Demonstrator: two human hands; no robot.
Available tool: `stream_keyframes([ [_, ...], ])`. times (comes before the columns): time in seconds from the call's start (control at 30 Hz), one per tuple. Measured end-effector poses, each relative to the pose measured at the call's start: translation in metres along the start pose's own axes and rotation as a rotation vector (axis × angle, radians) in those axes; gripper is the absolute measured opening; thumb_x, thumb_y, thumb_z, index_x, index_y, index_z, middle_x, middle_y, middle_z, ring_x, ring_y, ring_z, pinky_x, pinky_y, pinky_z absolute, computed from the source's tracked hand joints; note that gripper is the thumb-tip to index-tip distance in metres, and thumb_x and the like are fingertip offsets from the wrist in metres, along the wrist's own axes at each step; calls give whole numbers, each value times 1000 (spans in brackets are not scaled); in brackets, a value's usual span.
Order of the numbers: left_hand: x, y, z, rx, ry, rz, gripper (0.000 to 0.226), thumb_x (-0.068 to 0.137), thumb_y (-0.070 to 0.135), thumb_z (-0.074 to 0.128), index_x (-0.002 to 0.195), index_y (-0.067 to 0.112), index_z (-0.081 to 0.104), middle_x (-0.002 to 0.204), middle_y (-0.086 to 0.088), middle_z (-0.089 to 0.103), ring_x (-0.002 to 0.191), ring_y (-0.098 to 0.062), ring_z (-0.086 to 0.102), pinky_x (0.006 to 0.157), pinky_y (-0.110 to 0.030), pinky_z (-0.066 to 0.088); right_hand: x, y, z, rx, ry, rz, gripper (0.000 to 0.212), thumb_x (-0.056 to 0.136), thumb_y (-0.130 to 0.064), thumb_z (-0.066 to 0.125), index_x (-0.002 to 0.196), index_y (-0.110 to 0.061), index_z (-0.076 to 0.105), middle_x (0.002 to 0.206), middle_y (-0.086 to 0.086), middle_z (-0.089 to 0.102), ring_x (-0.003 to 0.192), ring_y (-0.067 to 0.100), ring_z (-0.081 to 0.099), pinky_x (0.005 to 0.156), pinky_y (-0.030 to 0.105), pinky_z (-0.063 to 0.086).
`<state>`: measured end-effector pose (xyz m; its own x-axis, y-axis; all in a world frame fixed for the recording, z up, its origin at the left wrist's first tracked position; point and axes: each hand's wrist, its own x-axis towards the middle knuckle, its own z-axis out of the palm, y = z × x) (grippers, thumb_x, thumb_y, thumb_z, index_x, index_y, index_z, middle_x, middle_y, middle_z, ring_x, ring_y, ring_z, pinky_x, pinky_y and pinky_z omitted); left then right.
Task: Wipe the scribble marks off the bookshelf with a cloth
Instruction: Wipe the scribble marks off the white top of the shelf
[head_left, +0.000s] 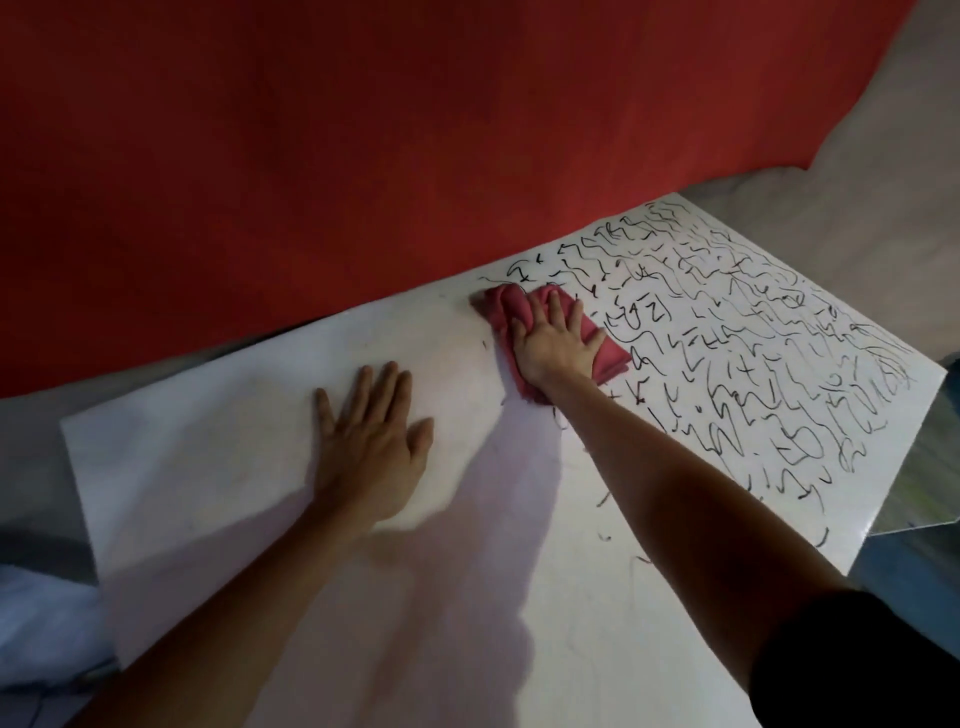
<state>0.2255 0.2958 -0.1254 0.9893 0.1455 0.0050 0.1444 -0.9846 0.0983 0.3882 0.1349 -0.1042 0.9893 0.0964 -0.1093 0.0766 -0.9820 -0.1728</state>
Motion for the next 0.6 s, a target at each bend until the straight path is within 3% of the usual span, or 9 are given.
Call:
stream_keyframes([
  [0.1,0,2,-4,15,-16,3,78,84,51,-5,154,17,5,161,1,1,149,-20,-2,114,-56,-4,-13,0,-3,-4,-19,-35,57,102,-44,18,153,-26,4,161,-1,-1,147,26,-9,114,60,-3],
  [0.2,-2,2,-4,3,-31,10,78,84,50,-4,154,16,6,161,0,2,149,-21,-2,114,-56,-5,-80,13,4,-57,-33,-140,57,100,-47,13,153,-32,0,161,-5,-4,147,20,-10,115,56,-3],
  [0.27,-2,1,-3,-36,-21,10,82,84,51,-4,152,12,19,160,-3,14,148,-25,9,112,-56,-4,-142,22,11,-90,-43,-210,63,90,-54,0,150,-37,-8,159,-10,-12,146,17,-16,115,52,-6],
  [0.37,-4,0,2,-56,37,47,71,89,45,17,137,3,49,145,-13,45,135,-34,41,107,-64,17,-193,26,14,-83,-82,-258,66,80,-58,-8,143,-39,-15,152,-14,-21,142,16,-25,111,46,-16],
  [0.43,-3,0,1,-70,84,44,65,89,41,27,129,0,57,136,-16,54,126,-37,51,99,-69,29,-181,23,13,-84,-81,-266,68,78,-59,-9,142,-37,-15,150,-15,-23,139,15,-27,112,47,-14],
  [0.53,-2,2,0,-84,117,43,63,89,40,29,128,0,58,135,-16,55,125,-38,52,98,-69,31,-129,8,10,-94,-36,-265,77,76,-59,-10,149,-35,-8,156,-13,-16,144,15,-19,114,54,-5],
  [0.6,-1,1,3,-74,123,52,62,89,40,29,129,1,57,136,-15,54,126,-37,51,102,-66,29,-78,-2,10,-88,0,-215,71,86,-59,0,152,-34,3,160,-10,-6,147,17,-8,113,57,2],
])
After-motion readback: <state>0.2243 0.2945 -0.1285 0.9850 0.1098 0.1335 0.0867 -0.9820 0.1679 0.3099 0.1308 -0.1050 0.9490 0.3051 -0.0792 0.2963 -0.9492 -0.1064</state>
